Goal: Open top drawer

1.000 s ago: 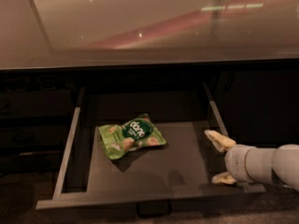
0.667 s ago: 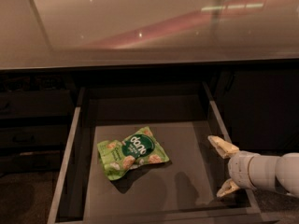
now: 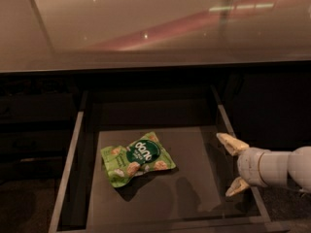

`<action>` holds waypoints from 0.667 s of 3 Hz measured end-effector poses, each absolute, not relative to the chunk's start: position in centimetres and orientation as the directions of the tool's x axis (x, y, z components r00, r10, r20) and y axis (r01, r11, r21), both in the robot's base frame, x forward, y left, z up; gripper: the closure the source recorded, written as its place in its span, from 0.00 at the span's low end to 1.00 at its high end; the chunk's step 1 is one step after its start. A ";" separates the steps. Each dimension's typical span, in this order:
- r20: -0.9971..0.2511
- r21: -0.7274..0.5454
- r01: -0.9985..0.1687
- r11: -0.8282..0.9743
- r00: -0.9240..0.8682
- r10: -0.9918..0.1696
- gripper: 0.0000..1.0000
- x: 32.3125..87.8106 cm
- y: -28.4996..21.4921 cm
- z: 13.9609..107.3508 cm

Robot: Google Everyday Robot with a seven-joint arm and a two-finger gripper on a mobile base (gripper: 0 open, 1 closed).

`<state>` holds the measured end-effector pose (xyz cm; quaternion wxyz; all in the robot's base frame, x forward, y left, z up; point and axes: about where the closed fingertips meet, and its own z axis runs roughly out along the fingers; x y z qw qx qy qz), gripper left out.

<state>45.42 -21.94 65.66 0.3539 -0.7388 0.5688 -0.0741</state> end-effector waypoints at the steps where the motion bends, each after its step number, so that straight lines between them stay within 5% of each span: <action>1: -0.274 -0.646 -0.757 -0.099 0.351 -0.895 0.00 46.6 -21.6 69.8; 2: -0.273 -0.648 -0.756 -0.099 0.352 -0.895 0.00 46.7 -21.6 69.9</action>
Offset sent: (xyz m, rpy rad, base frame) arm 0.0103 0.0033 0.0352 -0.0007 -0.0428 -0.0046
